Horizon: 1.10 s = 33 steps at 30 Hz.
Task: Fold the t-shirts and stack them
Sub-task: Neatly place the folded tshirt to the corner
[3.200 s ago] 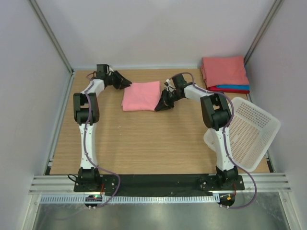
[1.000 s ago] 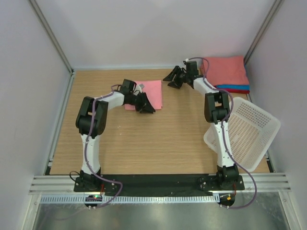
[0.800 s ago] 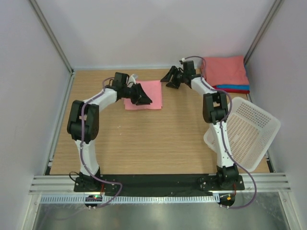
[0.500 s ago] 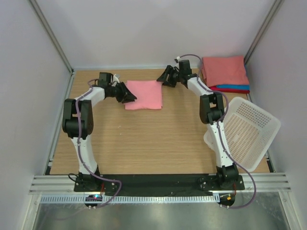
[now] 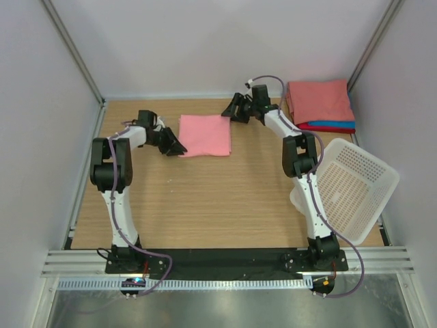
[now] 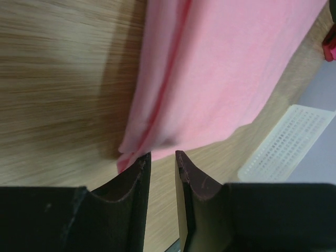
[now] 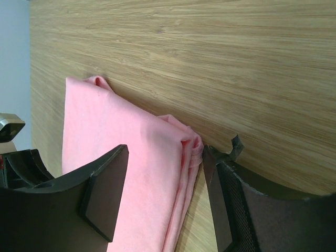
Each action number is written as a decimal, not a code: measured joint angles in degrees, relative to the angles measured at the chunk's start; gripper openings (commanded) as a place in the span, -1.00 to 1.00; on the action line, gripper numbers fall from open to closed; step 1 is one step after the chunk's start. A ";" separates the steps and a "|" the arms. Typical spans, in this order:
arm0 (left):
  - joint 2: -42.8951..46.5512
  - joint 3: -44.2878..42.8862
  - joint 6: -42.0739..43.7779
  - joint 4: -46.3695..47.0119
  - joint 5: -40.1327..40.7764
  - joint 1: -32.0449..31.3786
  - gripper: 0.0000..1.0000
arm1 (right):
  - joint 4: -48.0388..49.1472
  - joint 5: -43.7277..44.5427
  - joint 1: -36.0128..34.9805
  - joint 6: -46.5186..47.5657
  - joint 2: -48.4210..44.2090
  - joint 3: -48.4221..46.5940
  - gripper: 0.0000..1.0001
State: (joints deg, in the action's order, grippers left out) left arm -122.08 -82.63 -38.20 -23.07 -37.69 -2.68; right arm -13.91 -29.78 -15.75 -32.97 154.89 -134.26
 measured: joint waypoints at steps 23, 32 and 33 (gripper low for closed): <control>-5.64 -8.70 3.32 -5.57 0.70 5.01 -0.49 | 0.13 -2.51 -0.85 4.37 -1.99 3.80 0.33; -5.64 -8.70 3.32 -5.57 0.70 5.01 -0.49 | -1.40 -4.28 -0.85 4.09 -2.27 4.00 0.34; -5.64 -8.70 3.32 -5.57 0.68 5.01 -0.49 | -1.44 -4.39 -0.85 3.98 -2.27 4.00 0.33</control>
State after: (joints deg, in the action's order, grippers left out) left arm -127.72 -91.33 -34.87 -28.64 -37.01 2.33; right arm -15.35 -34.17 -16.60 -28.99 152.62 -130.26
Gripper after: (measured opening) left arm 0.254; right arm 0.665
